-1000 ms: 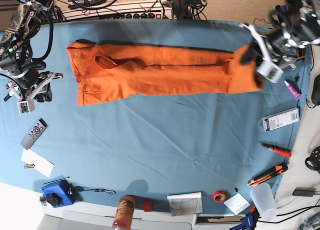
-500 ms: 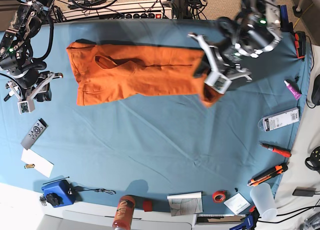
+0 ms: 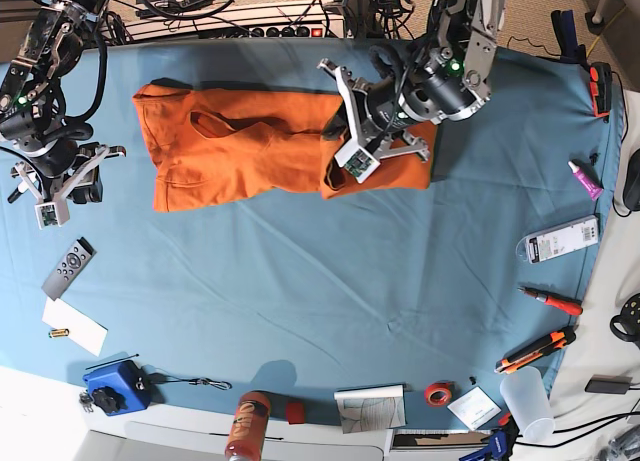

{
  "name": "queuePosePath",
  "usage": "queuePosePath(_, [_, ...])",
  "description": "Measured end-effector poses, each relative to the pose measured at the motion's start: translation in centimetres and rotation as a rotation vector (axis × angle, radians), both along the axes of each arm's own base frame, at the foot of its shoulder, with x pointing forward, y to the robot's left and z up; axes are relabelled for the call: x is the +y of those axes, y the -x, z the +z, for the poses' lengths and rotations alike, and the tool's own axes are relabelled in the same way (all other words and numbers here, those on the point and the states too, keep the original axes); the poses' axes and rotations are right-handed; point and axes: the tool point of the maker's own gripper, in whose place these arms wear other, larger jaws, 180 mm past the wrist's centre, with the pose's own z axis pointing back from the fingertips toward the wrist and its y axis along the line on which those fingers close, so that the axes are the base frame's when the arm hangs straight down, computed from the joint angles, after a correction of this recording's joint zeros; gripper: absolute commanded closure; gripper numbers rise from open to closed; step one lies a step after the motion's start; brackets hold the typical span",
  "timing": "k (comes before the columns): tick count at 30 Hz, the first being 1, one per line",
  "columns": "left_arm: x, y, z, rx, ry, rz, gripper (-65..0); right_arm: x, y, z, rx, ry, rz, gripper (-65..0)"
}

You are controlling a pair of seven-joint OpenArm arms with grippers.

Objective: Layout the t-shirt on the table in an organized manner, then fold the t-shirt properly
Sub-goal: 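Press the folded strip flat with the left gripper and release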

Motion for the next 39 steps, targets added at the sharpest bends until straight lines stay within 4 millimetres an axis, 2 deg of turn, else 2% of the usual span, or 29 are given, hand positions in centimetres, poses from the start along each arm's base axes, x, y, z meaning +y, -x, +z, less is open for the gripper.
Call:
queuePosePath(2, [-0.2,-0.3,0.5,-0.02,0.025,0.006,-21.5,0.0,0.0,0.0,0.0,0.0,0.0,-14.4])
queuePosePath(4, [-0.3,-0.5,0.7,-0.029,0.035,0.008,-27.1,0.0,0.0,0.0,-0.001,0.0,0.0,-14.4])
queuePosePath(7, [-0.7,-0.5,1.1,-0.035,0.048,0.014,-27.1,0.0,-0.1,0.1,-0.005,0.0,0.001,-14.4])
queuePosePath(10, [-1.5,-0.8,3.5,-0.079,0.11,0.019,-27.0,0.0,-0.1,0.1,-0.011,0.001,0.001,-14.4])
queuePosePath(11, [-1.5,-1.0,4.4,-0.107,0.113,0.026,-26.9,0.0,-0.1,0.1,-0.011,0.002,0.0,-14.4])
queuePosePath(13, [-0.2,-2.1,5.2,-0.137,0.08,0.118,-23.4,0.0,-0.1,0.1,-0.01,0.002,0.001,-14.4])
queuePosePath(15, [2.1,-3.3,4.5,-0.161,-0.028,0.223,-15.9,0.0,-0.1,0.1,-0.01,0.002,0.001,-14.4])
queuePosePath(18, [4.9,-3.7,2.2,-0.129,-0.176,0.304,-7.6,0.0,-0.1,0.1,-0.011,0.001,0.001,-14.4])
queuePosePath(22, [6.9,-3.1,-1.7,-0.035,-0.297,0.324,-7.3,0.0,-0.1,0.2,-0.011,0.001,0.001,-14.4])
queuePosePath(25, [8.4,-2.6,-3.8,0.037,-0.357,0.352,-7.3,0.1,-0.2,0.2,-0.012,-0.002,0.003,-14.4])
queuePosePath(29, [8.2,-1.8,-6.3,0.118,-0.348,0.321,-7.3,0.2,-0.2,0.2,-0.014,-0.008,0.005,-14.4])
queuePosePath(33, [8.0,-2.0,-6.4,0.115,-0.341,0.318,-7.3,0.2,-0.2,0.2,-0.016,-0.008,0.006,-14.4])
queuePosePath(37, [8.0,-2.2,-4.8,0.082,-0.33,0.32,-7.3,0.2,-0.3,0.3,-0.025,-0.009,0.007,-15.0])
queuePosePath(39, [7.9,-2.6,-3.4,0.042,-0.309,0.326,-7.3,0.1,-0.3,0.3,-0.022,-0.004,0.005,-22.7])
